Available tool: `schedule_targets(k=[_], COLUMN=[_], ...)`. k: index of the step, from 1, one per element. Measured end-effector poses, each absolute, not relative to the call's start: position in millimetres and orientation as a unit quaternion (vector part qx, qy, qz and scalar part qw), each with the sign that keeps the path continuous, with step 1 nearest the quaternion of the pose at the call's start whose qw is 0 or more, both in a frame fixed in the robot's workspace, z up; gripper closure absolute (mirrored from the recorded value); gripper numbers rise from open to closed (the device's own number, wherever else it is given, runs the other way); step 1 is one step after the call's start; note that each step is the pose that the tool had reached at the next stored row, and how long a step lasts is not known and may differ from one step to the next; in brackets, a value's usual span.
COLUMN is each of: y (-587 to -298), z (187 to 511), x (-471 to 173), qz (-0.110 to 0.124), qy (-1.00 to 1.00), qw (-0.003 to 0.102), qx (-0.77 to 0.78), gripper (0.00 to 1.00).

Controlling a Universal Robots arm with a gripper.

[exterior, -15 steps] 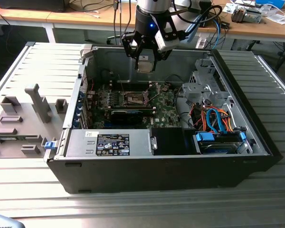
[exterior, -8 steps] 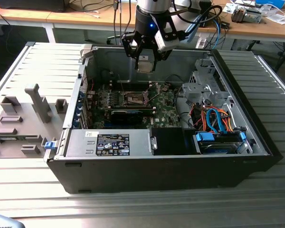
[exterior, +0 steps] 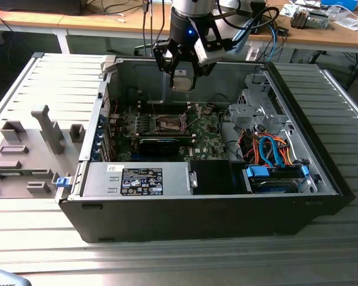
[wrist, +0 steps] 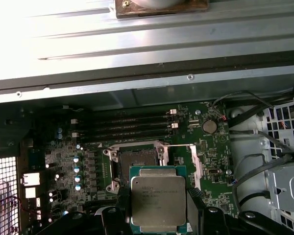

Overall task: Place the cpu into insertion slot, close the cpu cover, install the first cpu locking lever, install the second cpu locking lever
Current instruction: 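Place the cpu into insertion slot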

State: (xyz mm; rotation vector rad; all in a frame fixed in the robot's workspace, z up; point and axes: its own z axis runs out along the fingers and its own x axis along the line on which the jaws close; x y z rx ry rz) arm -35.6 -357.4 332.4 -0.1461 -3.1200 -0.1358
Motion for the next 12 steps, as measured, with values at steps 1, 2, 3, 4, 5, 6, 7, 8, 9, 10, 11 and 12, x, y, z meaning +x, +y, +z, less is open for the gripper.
schedule_targets(k=[1,2,3,4,5,6,7,8,9,10,11,12], y=[-357.4,-357.4,-357.4,-357.4,-357.4,-357.4,-357.4,-357.4,-357.4,-357.4,-357.4,-357.4], z=[332.4,332.4,332.4,332.4,332.4,332.4,332.4,332.3,332.3,332.3,332.3,332.3], x=[-35.6,-35.6,-35.6,-35.6,-35.6,-35.6,-35.6,-35.6,-35.6,-35.6,-35.6,-35.6], qz=[-0.043,-0.043,-0.043,-0.043,-0.043,-0.043,-0.043,-0.043,-0.043,-0.043,-0.043,-0.043], qy=[-0.998,-0.998,-0.998,-0.998,-0.998,-0.998,-0.998,-0.998,-0.998,-0.998,-0.998,-0.998], qw=[0.008,0.008,0.008,0.008,0.008,0.008,0.007,0.007,0.007,0.007,0.007,0.007], qx=[-0.047,-0.047,-0.048,-0.048,-0.048,-0.048,-0.049,-0.049,-0.049,-0.049,-0.05,-0.05], gripper=[0.46,0.46,0.46,0.46,0.46,0.46,0.46,0.46,0.46,0.46,0.46,0.46])
